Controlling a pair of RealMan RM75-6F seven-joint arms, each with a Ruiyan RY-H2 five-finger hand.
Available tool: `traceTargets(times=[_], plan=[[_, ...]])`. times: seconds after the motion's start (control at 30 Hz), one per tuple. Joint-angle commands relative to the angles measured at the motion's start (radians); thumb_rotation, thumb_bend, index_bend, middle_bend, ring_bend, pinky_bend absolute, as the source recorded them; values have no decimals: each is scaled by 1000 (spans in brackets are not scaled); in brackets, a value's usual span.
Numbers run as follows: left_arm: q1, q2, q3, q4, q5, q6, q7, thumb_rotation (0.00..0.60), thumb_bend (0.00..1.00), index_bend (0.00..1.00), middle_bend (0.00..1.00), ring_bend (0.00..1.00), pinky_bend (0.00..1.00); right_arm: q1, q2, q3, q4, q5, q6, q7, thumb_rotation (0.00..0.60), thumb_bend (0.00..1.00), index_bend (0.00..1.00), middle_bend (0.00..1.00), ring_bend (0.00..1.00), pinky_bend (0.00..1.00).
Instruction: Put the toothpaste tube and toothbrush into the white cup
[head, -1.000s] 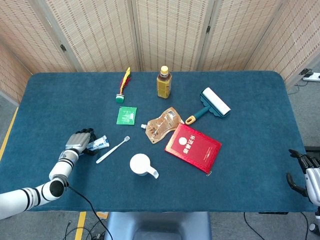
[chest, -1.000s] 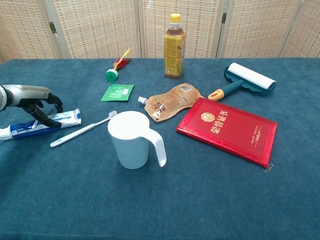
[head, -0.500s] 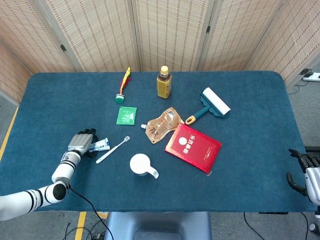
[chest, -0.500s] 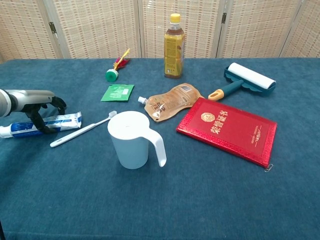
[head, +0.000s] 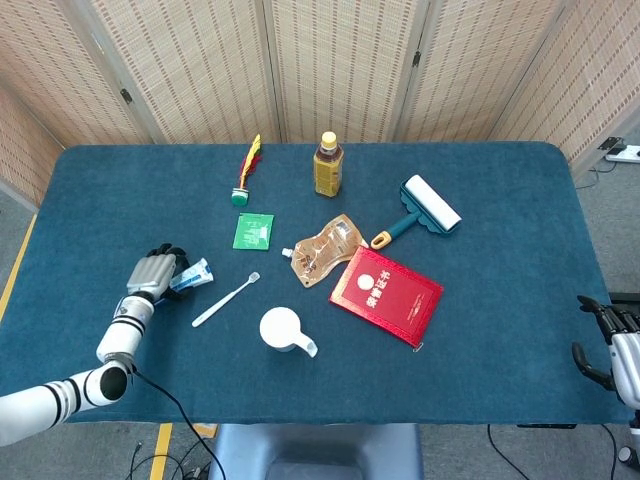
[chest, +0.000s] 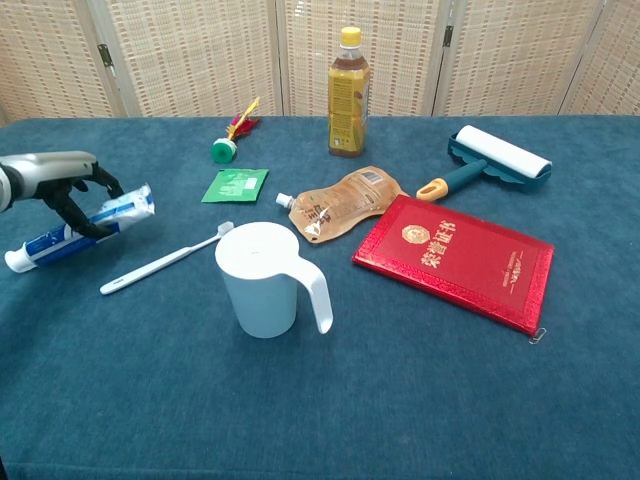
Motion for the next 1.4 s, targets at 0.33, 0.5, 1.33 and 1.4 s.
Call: traceTargets(times=[0.33, 0.5, 1.33, 1.4], plan=[[136, 155, -201, -126, 233, -51, -493, 600, 376, 649, 246, 85, 138, 5, 0, -1, -17, -5, -3, -22, 600, 343, 174, 299, 247, 249], [177, 195, -251, -193, 355, -64, -681, 600, 376, 648, 246, 85, 138, 6, 1, -2, -26, -8, -1, -31, 600, 342, 174, 299, 247, 249], [222, 284, -201, -409, 893, 106, -1185, 600, 376, 679, 257, 86, 139, -2, 8, -5, -56, -2, 6, -60, 600, 342, 174, 299, 247, 249], [217, 278, -188, -423, 900, 123, -1172, 600, 376, 679, 258, 86, 139, -2, 9, -4, -56, -2, 7, -60, 600, 343, 174, 299, 247, 249]])
